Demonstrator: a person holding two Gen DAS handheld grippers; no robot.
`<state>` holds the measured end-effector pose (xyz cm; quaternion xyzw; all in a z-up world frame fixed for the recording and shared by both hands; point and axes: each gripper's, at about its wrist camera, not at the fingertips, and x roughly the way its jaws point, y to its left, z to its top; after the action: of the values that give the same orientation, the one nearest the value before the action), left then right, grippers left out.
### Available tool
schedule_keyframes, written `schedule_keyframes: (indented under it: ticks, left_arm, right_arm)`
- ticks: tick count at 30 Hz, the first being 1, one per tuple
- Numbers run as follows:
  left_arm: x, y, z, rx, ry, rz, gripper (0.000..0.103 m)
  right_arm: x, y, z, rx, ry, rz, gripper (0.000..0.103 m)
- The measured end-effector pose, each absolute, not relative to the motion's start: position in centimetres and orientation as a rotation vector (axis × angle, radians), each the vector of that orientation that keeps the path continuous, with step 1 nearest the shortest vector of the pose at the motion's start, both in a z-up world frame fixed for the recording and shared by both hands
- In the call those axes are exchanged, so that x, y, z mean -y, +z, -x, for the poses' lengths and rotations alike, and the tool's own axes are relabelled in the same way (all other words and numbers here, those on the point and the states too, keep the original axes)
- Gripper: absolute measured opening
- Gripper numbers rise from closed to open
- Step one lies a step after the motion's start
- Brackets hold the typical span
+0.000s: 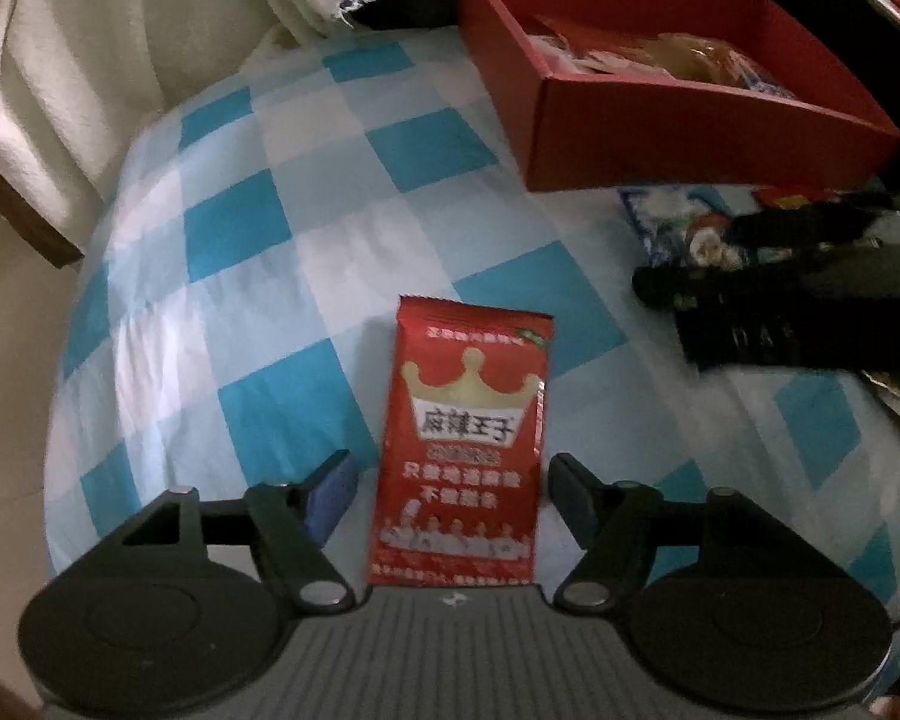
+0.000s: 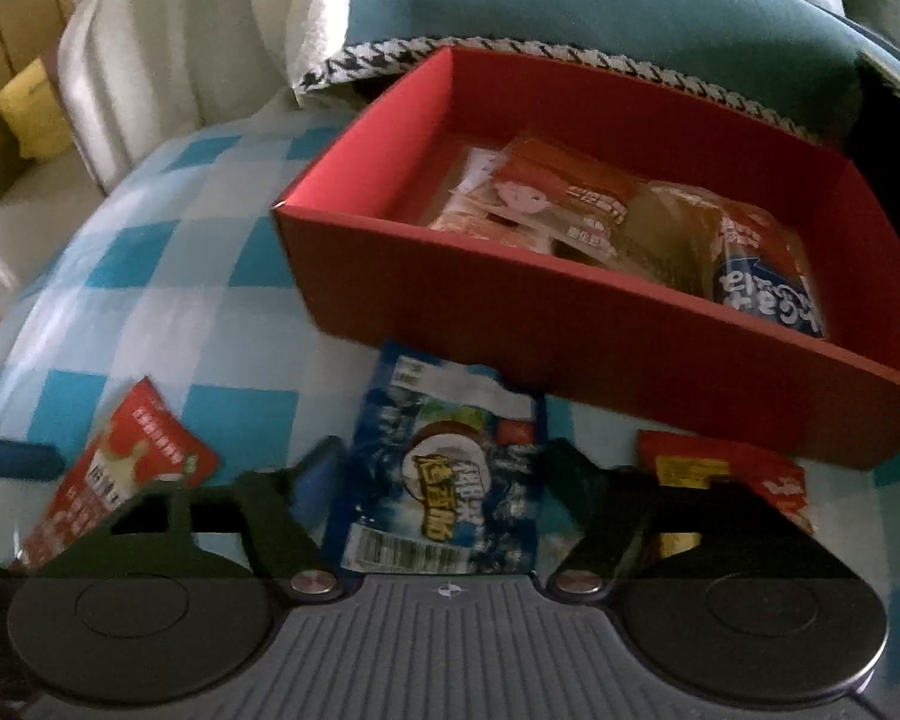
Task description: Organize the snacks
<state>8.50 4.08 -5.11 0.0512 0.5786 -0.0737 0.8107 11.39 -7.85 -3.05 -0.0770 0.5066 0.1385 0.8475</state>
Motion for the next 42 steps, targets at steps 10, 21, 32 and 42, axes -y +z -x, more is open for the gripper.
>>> schedule_keyframes:
  ticks: [10,21,32,42]
  left_arm:
    - [-4.3,-4.9,-7.1,-1.256,-0.225,-0.101,0.054]
    - [-3.8,-5.8,-8.1,-1.231,-0.151,-0.116,0.087]
    - [-3.8,-6.3,-8.3,-1.207,-0.137,-0.119,0.1]
    - [-3.7,-6.1,-7.7,-1.183,-0.13,-0.116,0.1]
  right_arm:
    - [8.2,-0.8,-5.0,-1.144,0.356,0.234,0.077]
    - [8.6,-2.5,-3.9,-1.163,0.332,0.23,0.078]
    - [8.4,-4.2,-3.5,-1.159,0.318,0.231,0.103]
    - [8.6,-4.3,-3.0,-1.125,0.311,0.222,0.103]
